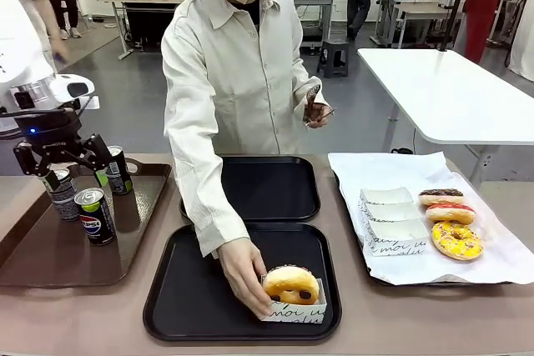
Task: Set up donuts and drinks on trays.
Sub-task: Pick up one Pepsi coke and place it on the Flat Tray.
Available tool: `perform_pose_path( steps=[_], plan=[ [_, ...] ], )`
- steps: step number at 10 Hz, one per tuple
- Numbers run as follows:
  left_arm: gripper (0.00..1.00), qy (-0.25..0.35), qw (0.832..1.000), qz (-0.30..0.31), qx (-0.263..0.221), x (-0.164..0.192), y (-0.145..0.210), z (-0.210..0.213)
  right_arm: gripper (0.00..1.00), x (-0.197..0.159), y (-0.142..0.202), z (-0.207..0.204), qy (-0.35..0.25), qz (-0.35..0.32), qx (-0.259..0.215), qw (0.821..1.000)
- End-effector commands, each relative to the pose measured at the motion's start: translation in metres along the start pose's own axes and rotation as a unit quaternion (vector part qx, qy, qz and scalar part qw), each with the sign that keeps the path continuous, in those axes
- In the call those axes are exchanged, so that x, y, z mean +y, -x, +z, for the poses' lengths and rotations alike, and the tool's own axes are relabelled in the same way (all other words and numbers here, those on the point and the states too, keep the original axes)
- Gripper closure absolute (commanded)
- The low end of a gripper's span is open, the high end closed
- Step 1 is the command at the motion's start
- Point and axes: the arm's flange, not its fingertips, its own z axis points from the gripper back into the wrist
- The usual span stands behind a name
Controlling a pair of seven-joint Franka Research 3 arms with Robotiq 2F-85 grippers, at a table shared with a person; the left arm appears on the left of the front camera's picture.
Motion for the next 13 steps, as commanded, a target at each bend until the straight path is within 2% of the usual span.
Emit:
perform_pose_path(
  steps=[1,9,13],
  plan=[
    [0.00,-0.014,1.000,0.014,-0.001,-0.009,-0.011,-0.005,0.00,-0.002,0.000,0.002,-0.010,0.003,0.000,1.000],
    [0.00,-0.059,0.998,0.022,0.030,-0.016,-0.018,-0.046,0.00,-0.002,0.000,0.002,-0.010,0.003,0.000,1.000],
    [0.00,-0.066,0.997,0.016,0.028,-0.017,-0.008,-0.058,0.00,-0.002,0.000,0.002,-0.010,0.003,0.000,1.000]
  ],
)
